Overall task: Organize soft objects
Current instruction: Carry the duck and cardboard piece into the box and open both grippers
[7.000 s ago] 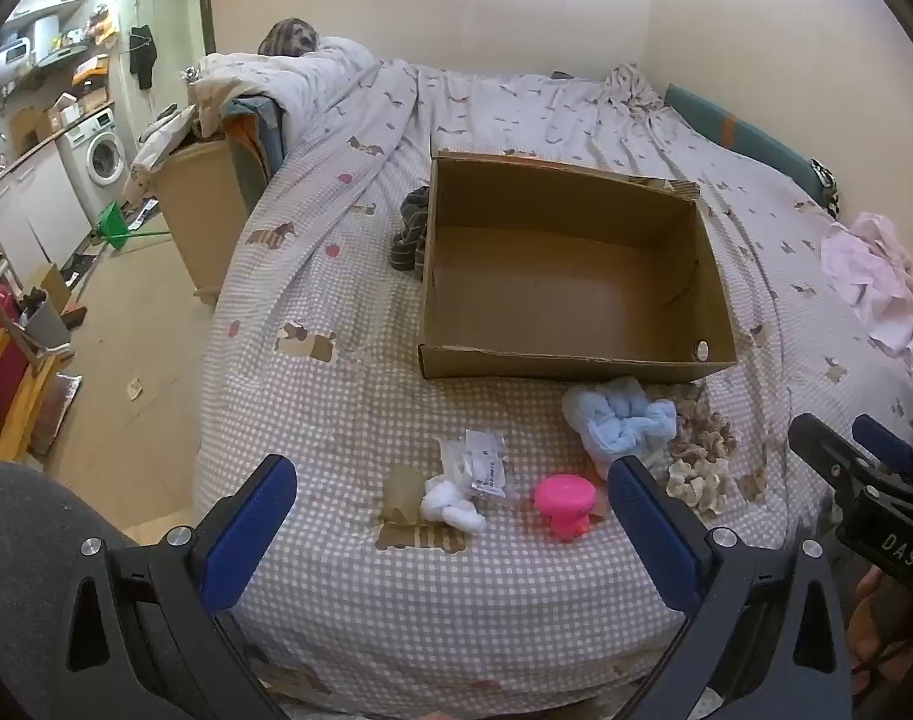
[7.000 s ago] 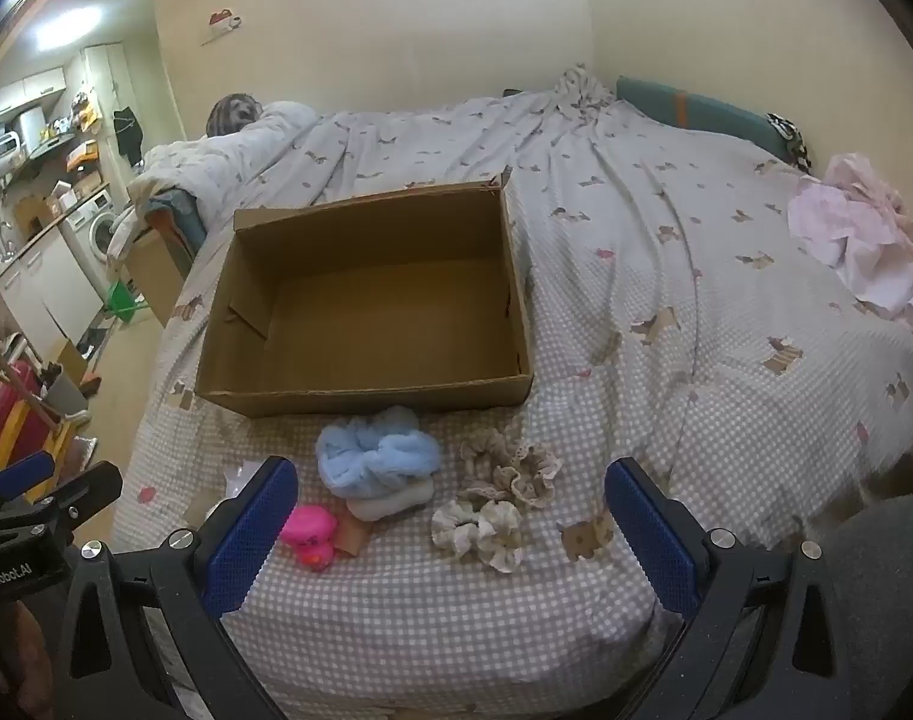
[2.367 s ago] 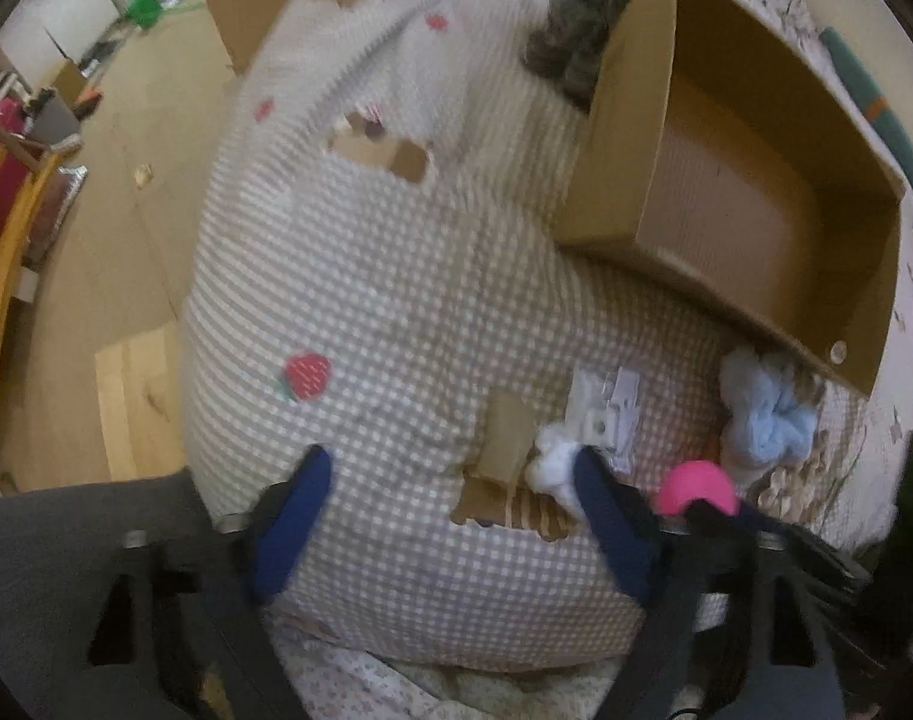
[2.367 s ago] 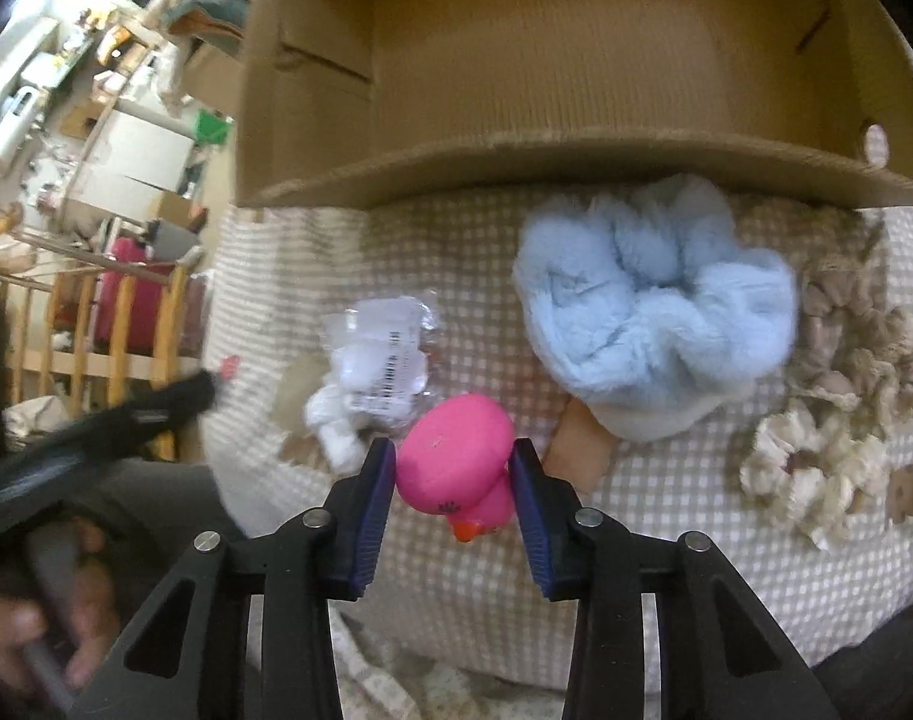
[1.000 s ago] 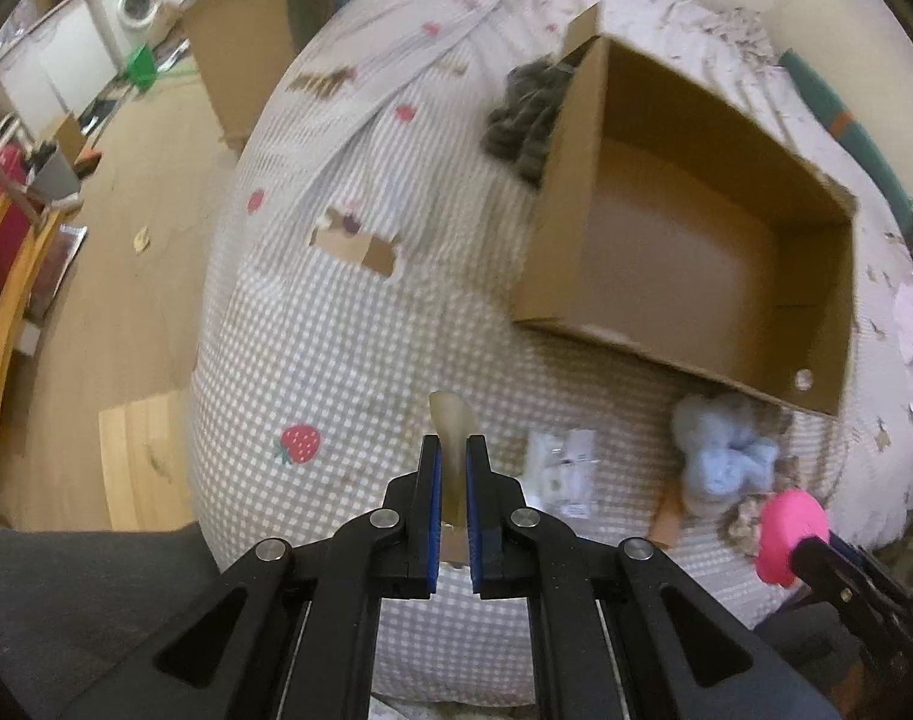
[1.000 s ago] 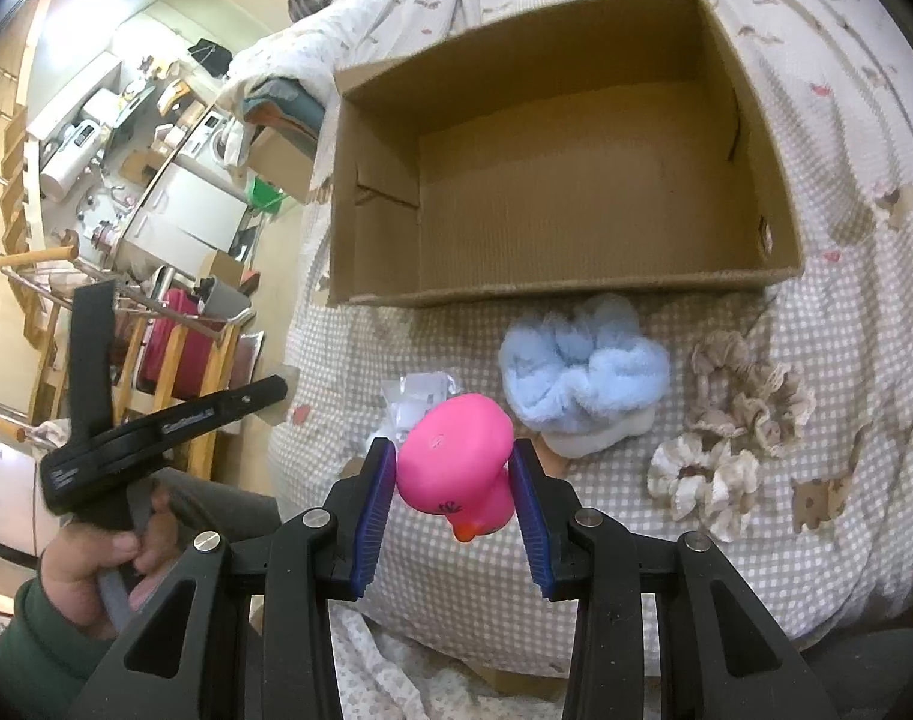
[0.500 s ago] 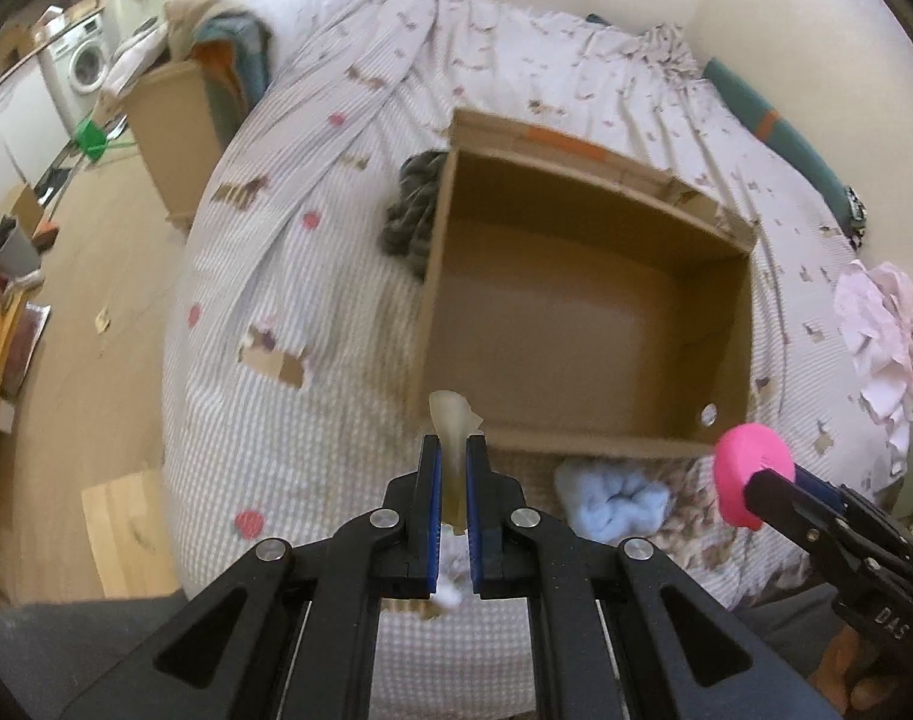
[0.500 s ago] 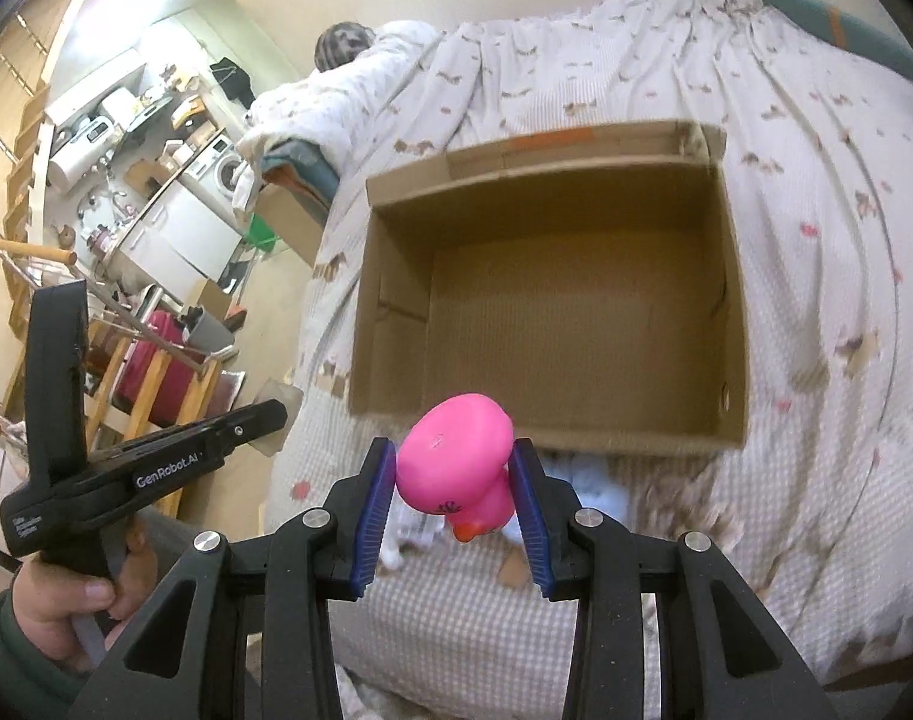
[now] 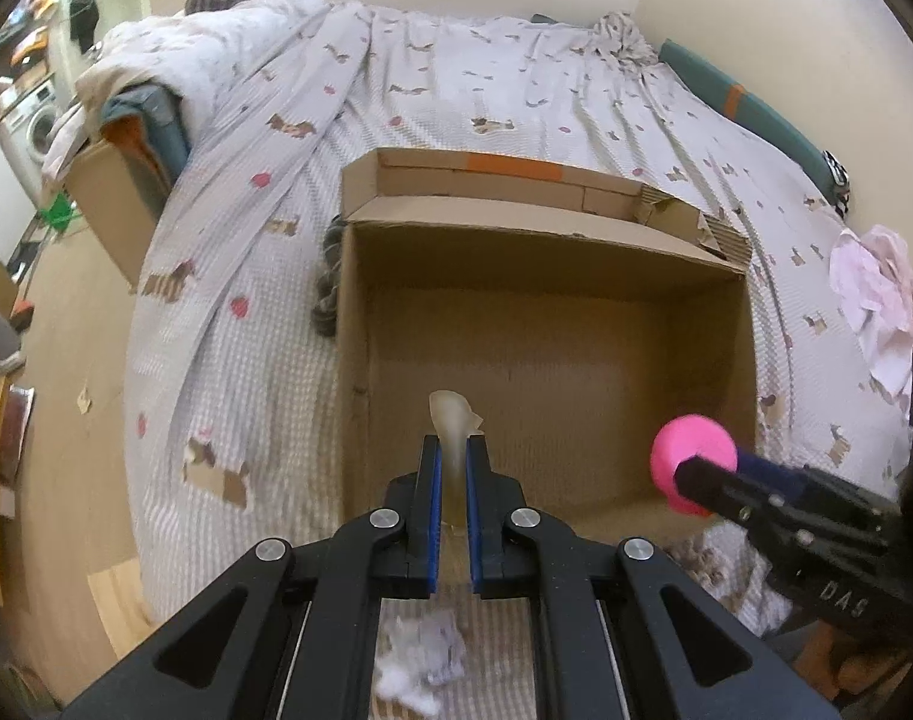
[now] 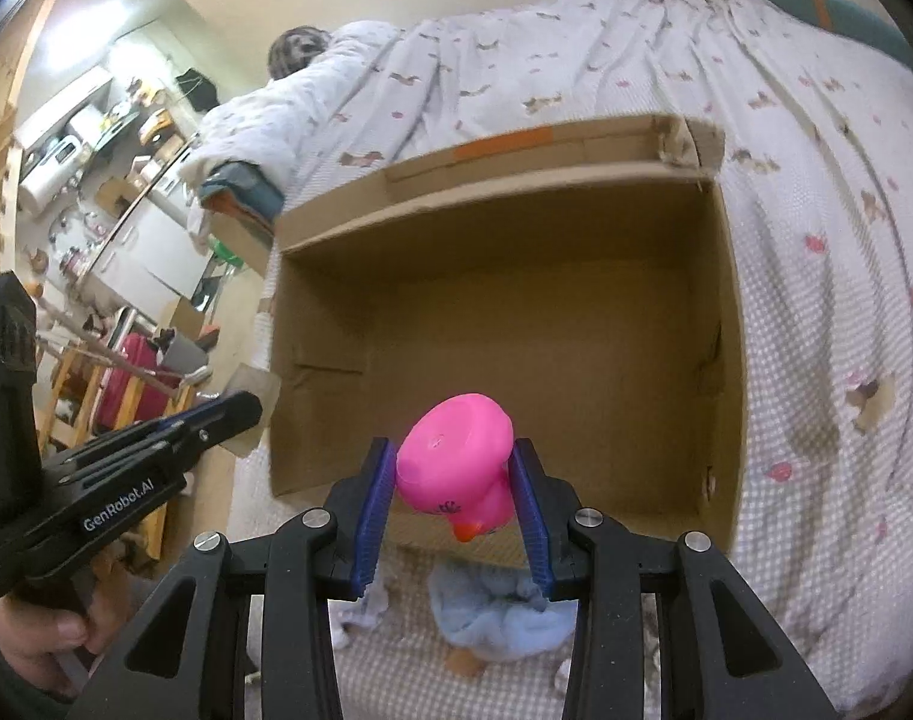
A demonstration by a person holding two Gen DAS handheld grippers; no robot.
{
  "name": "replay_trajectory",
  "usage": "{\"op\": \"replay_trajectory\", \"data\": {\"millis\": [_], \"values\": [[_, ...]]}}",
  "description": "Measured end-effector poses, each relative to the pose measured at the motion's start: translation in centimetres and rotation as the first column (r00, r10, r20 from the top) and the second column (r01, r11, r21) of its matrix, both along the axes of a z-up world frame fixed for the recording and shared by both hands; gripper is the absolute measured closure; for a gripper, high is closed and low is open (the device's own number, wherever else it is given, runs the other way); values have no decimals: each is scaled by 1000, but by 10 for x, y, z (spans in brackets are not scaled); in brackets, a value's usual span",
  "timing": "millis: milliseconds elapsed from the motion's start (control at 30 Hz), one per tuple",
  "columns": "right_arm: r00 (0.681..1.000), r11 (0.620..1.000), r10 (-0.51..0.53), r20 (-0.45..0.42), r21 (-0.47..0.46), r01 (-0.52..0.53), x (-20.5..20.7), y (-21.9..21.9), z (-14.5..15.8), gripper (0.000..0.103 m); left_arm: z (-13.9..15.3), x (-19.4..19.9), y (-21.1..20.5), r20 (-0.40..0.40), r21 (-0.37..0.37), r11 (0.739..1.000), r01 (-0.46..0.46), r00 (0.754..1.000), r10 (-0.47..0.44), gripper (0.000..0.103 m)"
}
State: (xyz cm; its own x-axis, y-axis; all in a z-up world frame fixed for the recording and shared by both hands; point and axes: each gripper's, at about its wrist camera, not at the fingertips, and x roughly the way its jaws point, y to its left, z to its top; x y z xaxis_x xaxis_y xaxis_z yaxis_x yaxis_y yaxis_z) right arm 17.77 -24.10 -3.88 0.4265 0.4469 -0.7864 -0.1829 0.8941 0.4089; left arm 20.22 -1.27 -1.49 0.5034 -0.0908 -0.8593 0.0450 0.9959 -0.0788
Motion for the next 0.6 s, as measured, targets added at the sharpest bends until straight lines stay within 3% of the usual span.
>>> {"op": "replay_trajectory", "data": {"millis": [200, 333, 400, 600], "values": [[998, 999, -2, -61, -50, -1, 10, 1, -37, 62, -30, 6, -12, 71, 99, 995, 19, 997, -26, 96], [992, 998, -18, -129, -68, 9, 13, -4, -60, 62, -34, 9, -18, 77, 94, 994, 52, 995, -59, 96], [990, 998, -26, -136, -67, 17, 14, -7, -65, 62, -39, 10, -18, 64, 107, 993, 50, 996, -57, 96], [988, 996, -43, -149, -82, 31, 21, -9, -70, 62, -60, 15, -15, -26, 55, 997, 45, 999, -44, 96]]}}
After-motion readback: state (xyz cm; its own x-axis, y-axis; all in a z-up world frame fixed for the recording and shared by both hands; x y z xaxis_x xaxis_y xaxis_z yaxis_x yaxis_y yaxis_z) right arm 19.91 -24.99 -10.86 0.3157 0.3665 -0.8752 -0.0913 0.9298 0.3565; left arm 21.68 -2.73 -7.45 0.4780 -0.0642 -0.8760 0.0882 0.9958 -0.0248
